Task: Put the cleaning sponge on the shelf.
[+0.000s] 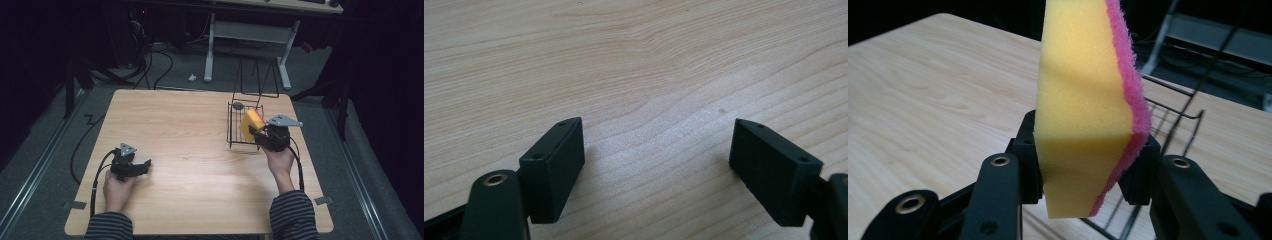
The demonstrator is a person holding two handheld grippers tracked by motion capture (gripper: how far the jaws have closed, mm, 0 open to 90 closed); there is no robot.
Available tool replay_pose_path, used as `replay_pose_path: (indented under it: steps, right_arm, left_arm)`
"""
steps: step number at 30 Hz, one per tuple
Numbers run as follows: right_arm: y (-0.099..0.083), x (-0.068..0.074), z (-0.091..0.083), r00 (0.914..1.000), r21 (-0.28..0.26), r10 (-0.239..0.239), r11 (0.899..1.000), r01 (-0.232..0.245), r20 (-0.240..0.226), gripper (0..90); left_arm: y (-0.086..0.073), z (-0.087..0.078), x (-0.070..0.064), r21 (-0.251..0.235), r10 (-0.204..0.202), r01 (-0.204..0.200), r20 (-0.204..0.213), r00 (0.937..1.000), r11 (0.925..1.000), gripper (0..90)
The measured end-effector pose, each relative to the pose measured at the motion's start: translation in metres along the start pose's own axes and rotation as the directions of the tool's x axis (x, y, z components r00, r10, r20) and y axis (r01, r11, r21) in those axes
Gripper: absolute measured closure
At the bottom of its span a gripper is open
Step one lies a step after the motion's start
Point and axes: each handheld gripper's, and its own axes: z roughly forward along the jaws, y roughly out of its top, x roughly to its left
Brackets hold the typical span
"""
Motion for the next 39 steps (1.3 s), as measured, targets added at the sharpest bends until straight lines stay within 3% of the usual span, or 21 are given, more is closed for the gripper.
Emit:
replay_pose_path:
  steps: [5, 11, 16, 21, 24, 26, 37, 39]
  right_arm:
    - [0.003, -0.007, 0.012, 0.9988, 0.02, 0.002, 1.0, -0.003, 0.05, 61.4]
    - [0.004, -0.011, 0.02, 0.9978, 0.006, 0.009, 1.0, -0.009, 0.066, 61.3]
    - [-0.001, -0.015, 0.034, 0.996, 0.028, 0.008, 1.0, -0.01, 0.089, 61.2]
    - [0.002, -0.02, 0.048, 0.9946, 0.047, 0.047, 0.998, -0.051, 0.093, 61.1]
    - [0.004, -0.019, 0.054, 0.9949, 0.05, 0.047, 0.997, -0.052, 0.089, 61.1]
    - [0.006, -0.016, 0.065, 0.9958, 0.083, 0.038, 0.996, -0.045, 0.083, 61.1]
    - [0.007, -0.011, 0.079, 0.997, 0.135, 0.029, 0.99, -0.039, 0.072, 60.3]
    - [0.007, -0.013, 0.078, 0.9967, 0.134, 0.047, 0.989, -0.055, 0.066, 59.9]
  left_arm:
    - [0.0, 0.0, 0.0, -0.002, -0.001, 0.001, -0.002, 1.0, 1.0, 22.6]
    - [0.0, 0.0, 0.0, 0.0, -0.001, 0.001, -0.001, 1.0, 1.0, 22.6]
    - [0.0, 0.0, 0.0, 0.0, -0.001, 0.001, 0.0, 1.0, 1.0, 22.6]
    - [0.0, 0.0, 0.0, 0.0, -0.001, 0.001, 0.0, 1.0, 1.0, 22.6]
    - [0.0, 0.0, 0.0, 0.0, -0.001, 0.001, 0.0, 1.0, 1.0, 22.6]
    - [0.0, 0.0, 0.0, 0.0, -0.001, 0.001, 0.0, 1.0, 1.0, 22.6]
    - [0.0, 0.0, 0.0, 0.0, -0.001, 0.001, 0.0, 1.0, 1.0, 22.6]
    - [0.0, 0.0, 0.0, 0.0, -0.001, 0.001, 0.0, 1.0, 1.0, 22.6]
